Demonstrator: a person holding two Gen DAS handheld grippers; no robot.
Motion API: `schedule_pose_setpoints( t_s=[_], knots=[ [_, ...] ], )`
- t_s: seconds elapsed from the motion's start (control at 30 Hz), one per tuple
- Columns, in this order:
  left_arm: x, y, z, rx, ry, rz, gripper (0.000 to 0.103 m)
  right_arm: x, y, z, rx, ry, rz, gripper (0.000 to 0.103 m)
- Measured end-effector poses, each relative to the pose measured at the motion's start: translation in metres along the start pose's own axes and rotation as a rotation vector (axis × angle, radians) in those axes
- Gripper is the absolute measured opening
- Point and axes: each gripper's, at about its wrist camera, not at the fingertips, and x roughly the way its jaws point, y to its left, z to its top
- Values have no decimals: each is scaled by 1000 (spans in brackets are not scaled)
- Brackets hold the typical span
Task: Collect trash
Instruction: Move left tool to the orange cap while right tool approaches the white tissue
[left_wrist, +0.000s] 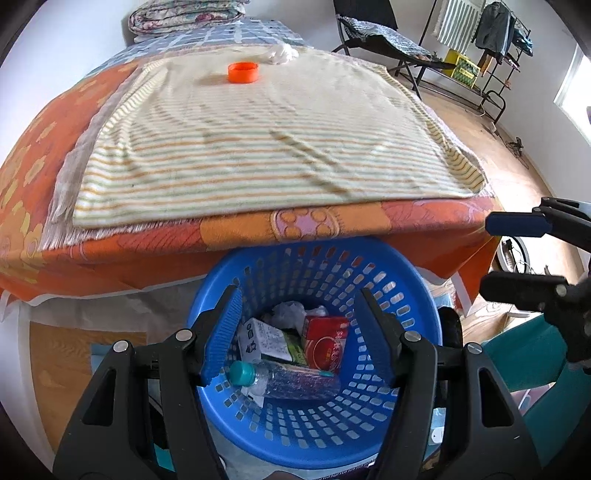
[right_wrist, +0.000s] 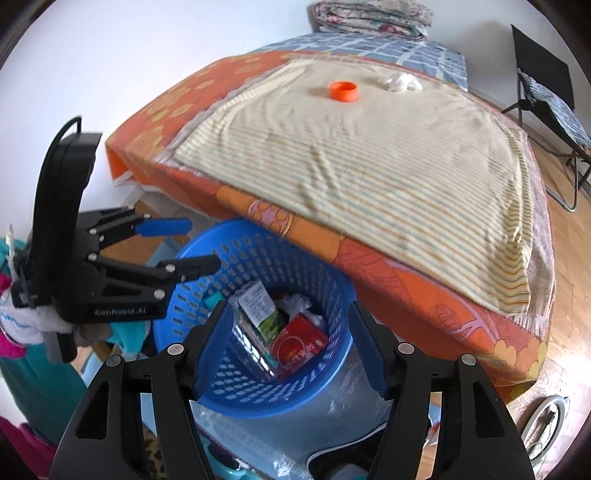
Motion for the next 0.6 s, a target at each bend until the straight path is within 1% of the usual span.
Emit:
schedule_pose_setpoints(
  t_s=[0.27, 0.6],
  knots=[
    [-5, 0, 24, -11, -30, -11, 65, -10, -14, 23, 52, -47, -37, 64],
    [-11, 0, 70, -19, -93, -16, 65, -23, -28, 58, 59, -117, -112, 64]
  ],
)
